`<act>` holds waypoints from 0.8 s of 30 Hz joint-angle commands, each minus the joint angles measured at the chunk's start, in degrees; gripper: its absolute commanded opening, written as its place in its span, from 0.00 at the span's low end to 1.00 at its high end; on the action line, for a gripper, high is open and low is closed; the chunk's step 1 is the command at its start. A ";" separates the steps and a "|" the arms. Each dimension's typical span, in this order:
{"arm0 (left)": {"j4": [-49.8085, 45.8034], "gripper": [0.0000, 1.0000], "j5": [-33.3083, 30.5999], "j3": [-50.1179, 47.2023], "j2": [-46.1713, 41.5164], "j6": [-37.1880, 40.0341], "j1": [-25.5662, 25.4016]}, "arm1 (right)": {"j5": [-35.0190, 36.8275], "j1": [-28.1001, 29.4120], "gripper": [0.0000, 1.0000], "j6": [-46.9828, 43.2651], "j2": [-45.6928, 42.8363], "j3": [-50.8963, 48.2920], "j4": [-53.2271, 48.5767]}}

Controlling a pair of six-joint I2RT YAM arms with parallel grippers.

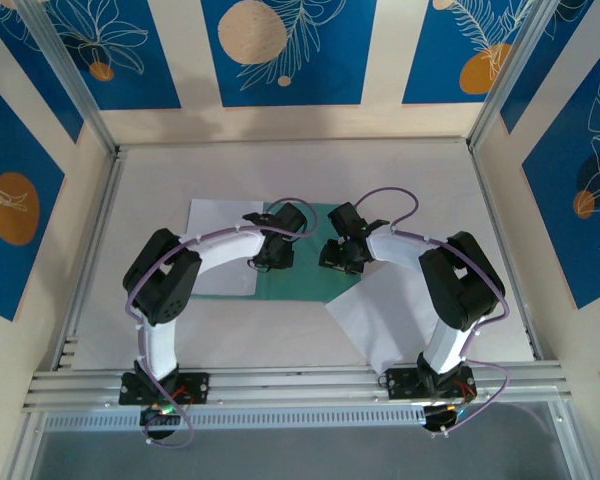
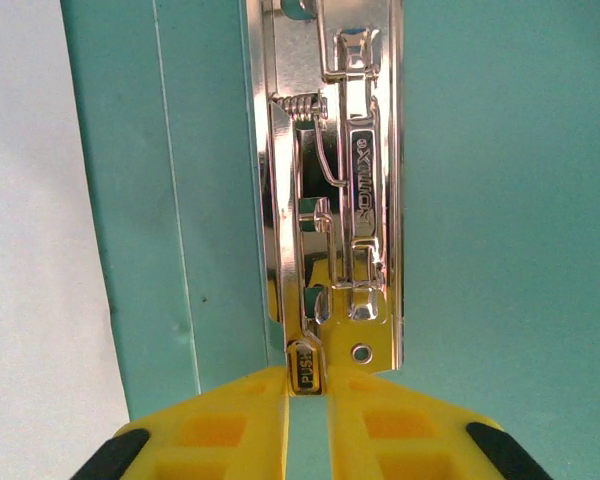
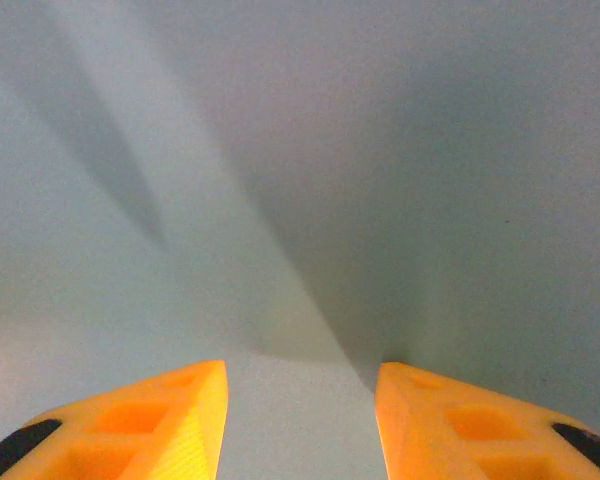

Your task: Put the files into the folder

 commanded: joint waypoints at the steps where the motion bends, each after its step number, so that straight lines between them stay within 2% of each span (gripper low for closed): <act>1: 0.14 0.16 0.52 -0.03 1.05 0.12 0.66 | -0.86 0.57 0.45 0.20 0.43 -0.76 -3.77; 24: -0.48 0.12 6.13 1.09 4.68 -2.84 0.00 | -1.33 0.62 0.45 -0.24 1.15 -0.10 -3.53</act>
